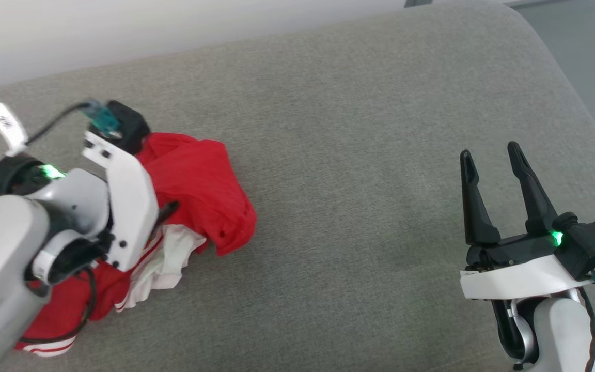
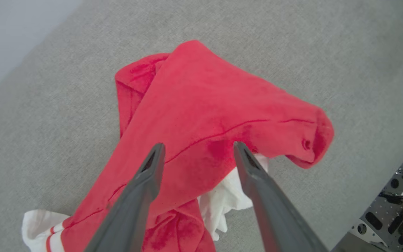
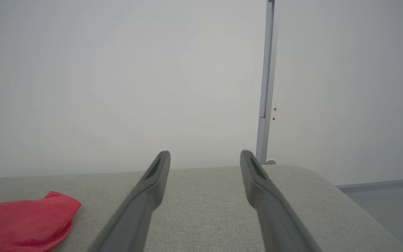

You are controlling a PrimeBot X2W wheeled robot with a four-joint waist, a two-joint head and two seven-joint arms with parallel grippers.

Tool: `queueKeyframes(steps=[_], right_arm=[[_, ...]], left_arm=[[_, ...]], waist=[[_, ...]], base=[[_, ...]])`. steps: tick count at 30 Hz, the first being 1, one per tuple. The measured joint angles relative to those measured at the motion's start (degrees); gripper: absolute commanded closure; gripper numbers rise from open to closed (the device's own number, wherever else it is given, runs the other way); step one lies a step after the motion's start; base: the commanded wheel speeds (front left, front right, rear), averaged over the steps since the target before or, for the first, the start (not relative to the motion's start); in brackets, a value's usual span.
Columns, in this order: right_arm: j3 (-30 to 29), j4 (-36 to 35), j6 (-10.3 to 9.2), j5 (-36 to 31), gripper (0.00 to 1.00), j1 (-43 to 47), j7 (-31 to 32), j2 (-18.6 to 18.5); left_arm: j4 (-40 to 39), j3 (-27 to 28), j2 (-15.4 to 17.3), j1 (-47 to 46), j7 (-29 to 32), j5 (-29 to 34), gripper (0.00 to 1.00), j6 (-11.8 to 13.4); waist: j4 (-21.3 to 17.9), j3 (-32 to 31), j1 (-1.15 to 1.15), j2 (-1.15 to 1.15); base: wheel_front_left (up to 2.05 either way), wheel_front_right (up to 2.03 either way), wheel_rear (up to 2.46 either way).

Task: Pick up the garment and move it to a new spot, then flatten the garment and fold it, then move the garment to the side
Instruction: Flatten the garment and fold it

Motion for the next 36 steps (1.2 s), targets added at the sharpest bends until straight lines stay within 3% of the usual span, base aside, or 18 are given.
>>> queueKeyframes(steps=[6, 7, 8, 18, 28, 32, 36], right_arm=[[0.12, -0.16, 0.0, 0.1, 0.0, 0.02, 0.0, 0.24], [0.05, -0.22, 0.0, 0.11, 0.0, -0.01, 0.0, 0.29], [0.04, -0.29, 0.0, 0.11, 0.0, -0.07, 0.0, 0.33], [-0.98, -0.7, 0.0, 0.27, 0.0, -0.52, 0.0, 0.46], [-0.41, -0.71, 0.0, 0.64, 0.0, -1.92, 0.0, 0.56], [-0.1, -0.77, 0.0, 0.76, 0.0, -2.21, 0.0, 0.56], [0.26, -0.54, 0.0, 0.96, 0.0, -2.52, 0.0, 0.57]], left_arm=[[5.27, -3.92, -1.47, -1.18, -0.53, 3.8, 0.0, -3.85], [6.52, -4.5, -1.96, -1.5, -0.68, 4.12, 0.16, -4.7], [7.89, -4.9, -2.54, -1.86, -0.9, 4.11, 1.0, -5.25], [15.12, -0.62, -5.25, -7.37, -7.75, 2.58, 1.0, -6.31], [26.06, 5.25, -2.76, -11.39, -14.52, 3.08, 1.0, -2.92], [32.56, 6.55, -1.85, -11.24, -16.23, 3.21, 1.0, -0.46], [38.1, 6.76, -1.33, -9.58, -16.89, 2.97, 1.0, 0.02]], waist=[[-1.35, 1.18, 0.0, 0.0], [-1.46, 1.42, 0.0, 0.0], [-1.54, 1.68, 0.0, 0.0], [-1.24, 3.52, 0.0, 0.0], [-0.33, 5.28, 0.0, 0.0], [-0.33, 6.21, 0.0, 0.0], [-0.31, 6.91, 0.0, 0.0]], base=[[0.0, 0.0, 0.0], [0.0, 0.0, 0.0], [0.0, 0.0, 0.0], [0.0, 0.0, 0.0], [0.0, 0.0, 0.0], [0.0, 0.0, 0.0], [0.0, 0.0, 0.0]])
